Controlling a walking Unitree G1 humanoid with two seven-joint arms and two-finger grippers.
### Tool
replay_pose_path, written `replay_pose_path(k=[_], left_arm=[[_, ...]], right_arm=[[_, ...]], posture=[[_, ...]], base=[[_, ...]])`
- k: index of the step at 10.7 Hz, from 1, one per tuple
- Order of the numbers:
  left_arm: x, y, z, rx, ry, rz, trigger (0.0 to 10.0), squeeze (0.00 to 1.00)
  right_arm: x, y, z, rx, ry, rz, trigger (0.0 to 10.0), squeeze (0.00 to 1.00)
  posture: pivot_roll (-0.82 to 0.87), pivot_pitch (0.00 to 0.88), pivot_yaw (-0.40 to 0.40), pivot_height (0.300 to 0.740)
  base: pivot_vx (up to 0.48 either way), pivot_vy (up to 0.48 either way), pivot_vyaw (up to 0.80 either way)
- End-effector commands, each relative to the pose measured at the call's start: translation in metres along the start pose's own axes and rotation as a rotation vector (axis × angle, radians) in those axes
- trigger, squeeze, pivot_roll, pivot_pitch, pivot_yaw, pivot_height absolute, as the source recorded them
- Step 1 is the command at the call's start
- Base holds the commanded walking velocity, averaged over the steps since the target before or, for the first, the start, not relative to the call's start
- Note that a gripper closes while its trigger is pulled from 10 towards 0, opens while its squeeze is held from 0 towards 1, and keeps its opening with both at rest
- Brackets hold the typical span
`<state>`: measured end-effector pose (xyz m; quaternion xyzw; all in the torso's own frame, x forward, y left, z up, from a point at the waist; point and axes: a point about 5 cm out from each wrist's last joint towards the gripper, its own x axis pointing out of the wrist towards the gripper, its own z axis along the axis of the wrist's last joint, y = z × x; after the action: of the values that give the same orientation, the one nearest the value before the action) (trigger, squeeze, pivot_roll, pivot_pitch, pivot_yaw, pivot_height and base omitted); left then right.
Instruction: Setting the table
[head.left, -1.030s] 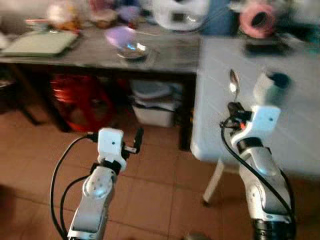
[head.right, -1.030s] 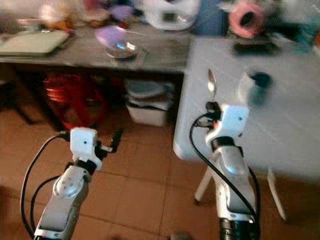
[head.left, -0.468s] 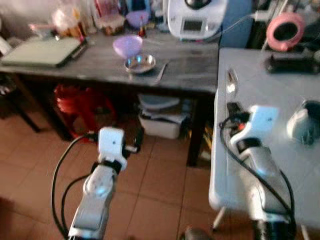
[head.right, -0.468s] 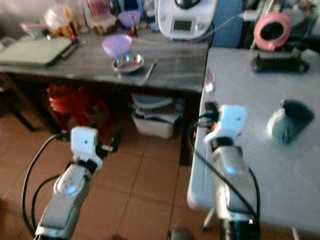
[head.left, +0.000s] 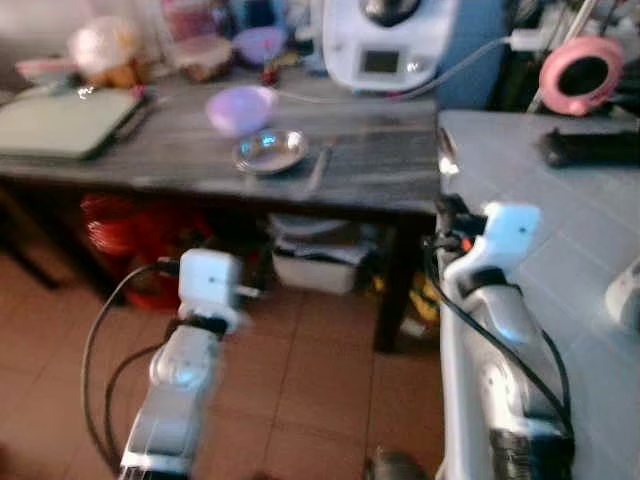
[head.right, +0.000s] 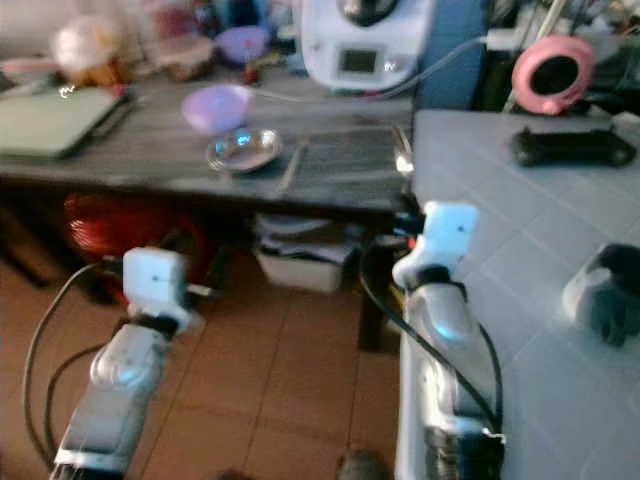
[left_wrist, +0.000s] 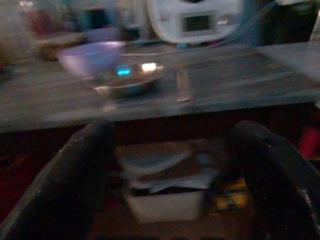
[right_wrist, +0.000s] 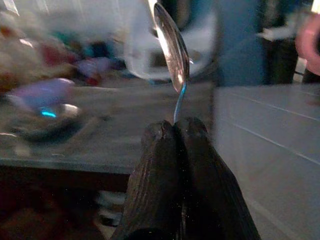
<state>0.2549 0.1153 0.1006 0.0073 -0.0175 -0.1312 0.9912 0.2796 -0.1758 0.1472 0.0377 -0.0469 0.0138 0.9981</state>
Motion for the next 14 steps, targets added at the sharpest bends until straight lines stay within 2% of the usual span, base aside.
replay_pose_path(k=[1,5,6,9,10,11,14], left_arm=[[-0.003,0.011,0.001,0.042,0.003,0.019,10.0,0.00],[-0.003,0.009,0.001,0.054,-0.001,0.001,10.0,0.00],[-0.004,0.007,0.002,0.073,-0.009,-0.011,10.0,0.00],[-0.006,0.003,0.002,0.052,-0.005,-0.026,10.0,0.00],[-0.006,0.004,0.000,0.054,0.001,-0.025,10.0,0.00],[-0.008,0.003,0.000,0.030,0.004,-0.023,10.0,0.00],[-0.012,0.005,-0.001,0.016,0.014,-0.021,10.0,0.00]], right_arm=[[0.003,0.011,0.005,0.022,-0.026,0.030,0.0,0.00],[0.003,0.012,0.005,0.025,-0.030,0.029,0.0,0.00],[0.003,0.013,0.005,0.026,-0.030,0.030,0.0,0.00],[0.006,0.012,0.004,0.014,-0.023,0.017,0.0,0.00],[0.007,0.011,0.001,0.018,-0.008,0.002,0.4,0.00],[0.008,0.010,-0.001,0.003,0.017,-0.019,10.0,0.00],[0.007,0.003,-0.006,0.037,0.048,-0.076,10.0,0.00]], posture=[[-0.07,0.009,0.060,0.740],[-0.06,0.018,0.062,0.740],[-0.06,0.021,0.063,0.740],[-0.06,0.029,0.060,0.740],[-0.06,0.032,0.060,0.740],[-0.06,0.036,0.061,0.740],[-0.05,0.052,0.060,0.740]], base=[[0.371,0.304,0.00],[0.377,0.296,0.00],[0.412,-0.244,0.00],[0.406,-0.186,0.00],[0.296,0.000,0.00],[0.000,0.000,0.00],[0.000,0.000,-0.20]])
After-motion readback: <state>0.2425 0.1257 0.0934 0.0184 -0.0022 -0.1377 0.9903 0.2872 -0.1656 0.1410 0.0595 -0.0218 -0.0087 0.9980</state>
